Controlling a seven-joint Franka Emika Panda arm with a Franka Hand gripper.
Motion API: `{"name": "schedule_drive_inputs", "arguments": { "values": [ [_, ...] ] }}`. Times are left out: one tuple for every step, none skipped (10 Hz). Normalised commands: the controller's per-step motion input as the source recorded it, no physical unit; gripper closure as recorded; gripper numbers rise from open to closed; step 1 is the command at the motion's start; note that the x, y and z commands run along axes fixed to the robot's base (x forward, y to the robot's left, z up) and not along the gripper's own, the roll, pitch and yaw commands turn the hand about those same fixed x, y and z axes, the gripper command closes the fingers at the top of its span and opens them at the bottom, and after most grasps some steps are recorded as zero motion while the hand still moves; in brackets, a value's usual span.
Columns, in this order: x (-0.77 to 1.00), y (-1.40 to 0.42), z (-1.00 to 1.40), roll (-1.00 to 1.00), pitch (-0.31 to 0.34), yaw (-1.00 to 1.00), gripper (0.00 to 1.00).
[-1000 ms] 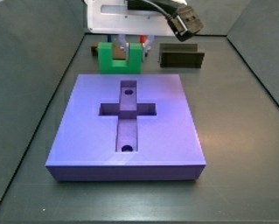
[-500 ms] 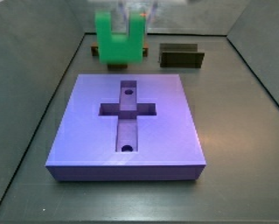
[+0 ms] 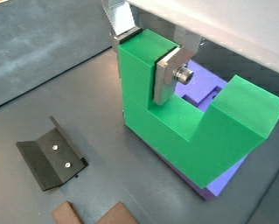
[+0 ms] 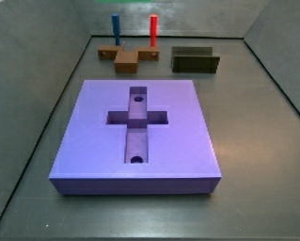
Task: Pick up the green object. Move up. Move to above the board. Insert the green object.
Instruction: Move to above the board, then insert the green object.
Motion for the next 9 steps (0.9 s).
{"name": "schedule_drive_inputs", "arguments": {
  "values": [
    [0.03,0.00,0.27,-0.05,0.054,0.00,1.00],
    [0.02,-1.40,0.42,0.02,0.116,-0.35,1.00],
    [0.02,-1.40,0.35,0.09,0.106,-0.27,1.00],
    [0.04,-1.40,0.35,0.09,0.109,-0.18,1.00],
    [0.09,-0.94,0.24,0.03,0.131,-0.06,1.00],
    [0.10,-0.72,0.18,0.03,0.139,-0.03,1.00],
    [0.09,-0.30,0.09,0.04,0.135,-0.01,1.00],
    [0.08,-0.22,0.07,0.04,0.123,-0.01,1.00],
    [0.03,0.00,0.00,0.00,0.000,0.00,1.00]
  ]
}}
